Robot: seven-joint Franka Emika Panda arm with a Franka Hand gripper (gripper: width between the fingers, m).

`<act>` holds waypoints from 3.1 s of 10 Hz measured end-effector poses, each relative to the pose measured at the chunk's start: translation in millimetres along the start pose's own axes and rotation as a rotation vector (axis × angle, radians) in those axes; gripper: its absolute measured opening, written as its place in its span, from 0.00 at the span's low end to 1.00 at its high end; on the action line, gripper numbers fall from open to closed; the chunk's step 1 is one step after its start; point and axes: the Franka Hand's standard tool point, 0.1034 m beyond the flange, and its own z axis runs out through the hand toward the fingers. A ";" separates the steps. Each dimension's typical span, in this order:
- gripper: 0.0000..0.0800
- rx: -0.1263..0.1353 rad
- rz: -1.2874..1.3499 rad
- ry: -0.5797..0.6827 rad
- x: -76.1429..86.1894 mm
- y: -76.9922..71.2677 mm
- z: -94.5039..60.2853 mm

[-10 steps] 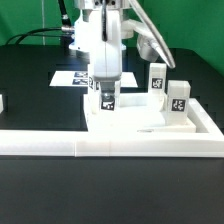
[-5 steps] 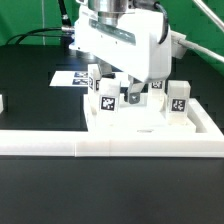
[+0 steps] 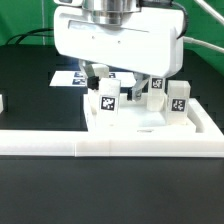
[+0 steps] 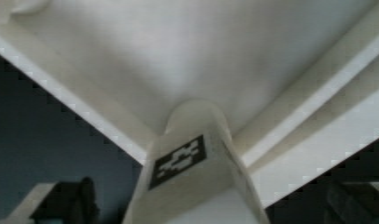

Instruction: Assemble square table

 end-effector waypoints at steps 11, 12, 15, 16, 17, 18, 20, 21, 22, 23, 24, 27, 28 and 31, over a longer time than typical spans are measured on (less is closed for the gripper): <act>0.36 -0.008 -0.327 0.026 6.2 8.9 2.4; 0.36 -0.007 -0.242 0.027 6.2 8.8 2.4; 0.36 -0.005 0.034 0.025 9.2 4.2 4.1; 0.36 -0.007 0.186 0.015 10.1 -5.2 3.4; 0.36 -0.021 0.299 -0.003 8.5 -8.5 4.0; 0.36 -0.025 0.425 -0.005 8.3 -7.7 4.1; 0.36 -0.027 0.663 -0.008 6.3 -6.9 4.8; 0.36 -0.019 0.792 -0.002 5.6 -5.9 5.1; 0.36 -0.008 0.893 0.015 3.7 -5.8 5.5; 0.36 0.014 0.998 0.029 1.2 -5.7 5.6; 0.36 0.031 1.083 0.037 -0.1 -4.9 5.5; 0.37 0.023 1.000 0.035 -0.8 -4.9 5.8; 0.60 0.013 0.895 0.029 -3.2 -5.1 5.9; 0.80 -0.007 0.506 0.051 -9.0 -10.9 7.1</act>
Offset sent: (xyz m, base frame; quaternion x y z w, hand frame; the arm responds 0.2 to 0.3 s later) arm 0.0000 -0.0017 -0.0016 0.0050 0.0110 -0.1469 0.9891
